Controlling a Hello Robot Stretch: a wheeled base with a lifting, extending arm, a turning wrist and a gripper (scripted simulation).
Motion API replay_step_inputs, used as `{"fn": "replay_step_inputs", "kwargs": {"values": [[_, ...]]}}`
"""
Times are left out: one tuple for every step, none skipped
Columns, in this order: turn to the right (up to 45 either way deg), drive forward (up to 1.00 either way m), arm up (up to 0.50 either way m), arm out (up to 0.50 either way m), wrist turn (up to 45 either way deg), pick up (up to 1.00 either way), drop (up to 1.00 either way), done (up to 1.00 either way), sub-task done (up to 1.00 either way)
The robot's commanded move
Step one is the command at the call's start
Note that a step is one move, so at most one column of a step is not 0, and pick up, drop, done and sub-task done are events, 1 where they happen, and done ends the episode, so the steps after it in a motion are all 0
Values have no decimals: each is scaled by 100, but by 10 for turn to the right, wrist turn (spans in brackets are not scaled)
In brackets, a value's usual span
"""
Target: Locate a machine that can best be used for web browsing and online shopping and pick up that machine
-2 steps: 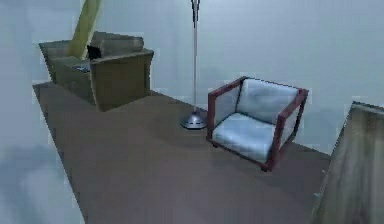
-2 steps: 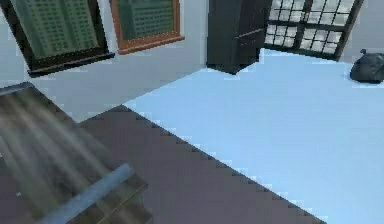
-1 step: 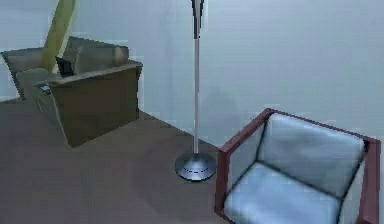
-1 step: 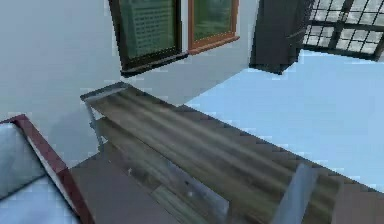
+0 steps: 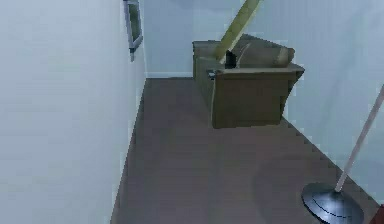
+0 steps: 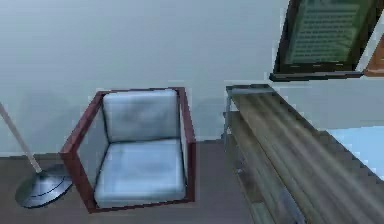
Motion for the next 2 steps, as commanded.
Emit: {"fn": "replay_step_inputs", "kwargs": {"values": [[0, 100, 0, 0, 0, 0, 0, 0, 0], [-30, 0, 0, 0, 0, 0, 0, 0, 0]]}}
